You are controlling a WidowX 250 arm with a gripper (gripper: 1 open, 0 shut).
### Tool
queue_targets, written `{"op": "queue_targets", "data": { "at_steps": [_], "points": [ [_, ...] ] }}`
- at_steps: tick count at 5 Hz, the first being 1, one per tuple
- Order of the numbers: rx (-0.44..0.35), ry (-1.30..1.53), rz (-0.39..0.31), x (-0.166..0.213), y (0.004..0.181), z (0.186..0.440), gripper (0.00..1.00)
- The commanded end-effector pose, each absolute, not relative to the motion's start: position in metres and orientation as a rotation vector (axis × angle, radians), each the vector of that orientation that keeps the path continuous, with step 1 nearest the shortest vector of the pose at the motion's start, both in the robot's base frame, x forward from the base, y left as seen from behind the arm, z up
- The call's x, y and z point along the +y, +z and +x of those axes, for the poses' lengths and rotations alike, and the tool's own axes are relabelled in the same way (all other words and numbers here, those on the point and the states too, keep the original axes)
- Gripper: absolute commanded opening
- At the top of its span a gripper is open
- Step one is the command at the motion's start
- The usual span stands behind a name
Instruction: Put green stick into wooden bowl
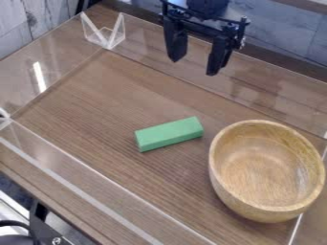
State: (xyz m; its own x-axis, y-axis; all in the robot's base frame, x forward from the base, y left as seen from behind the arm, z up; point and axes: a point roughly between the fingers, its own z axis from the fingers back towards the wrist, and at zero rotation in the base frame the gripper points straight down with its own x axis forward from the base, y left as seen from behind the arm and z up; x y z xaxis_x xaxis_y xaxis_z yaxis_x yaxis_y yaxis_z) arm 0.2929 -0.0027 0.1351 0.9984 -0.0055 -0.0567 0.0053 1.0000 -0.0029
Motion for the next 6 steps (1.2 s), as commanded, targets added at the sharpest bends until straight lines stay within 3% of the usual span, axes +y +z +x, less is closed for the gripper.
{"op": "queue_targets", "data": {
  "at_steps": [1,2,3,5,6],
  "points": [
    [0.071,-0.08,-0.014,0.004,0.114,0.291,1.0],
    [0.07,-0.216,-0.018,0.008,0.084,0.279,1.0],
    [0.031,-0.385,-0.018,0.01,0.072,0.263,1.0],
    [-0.074,-0.561,0.001,0.011,0.062,0.251,1.0],
    [-0.1,-0.489,0.011,0.007,0.053,0.253,1.0]
  ]
}}
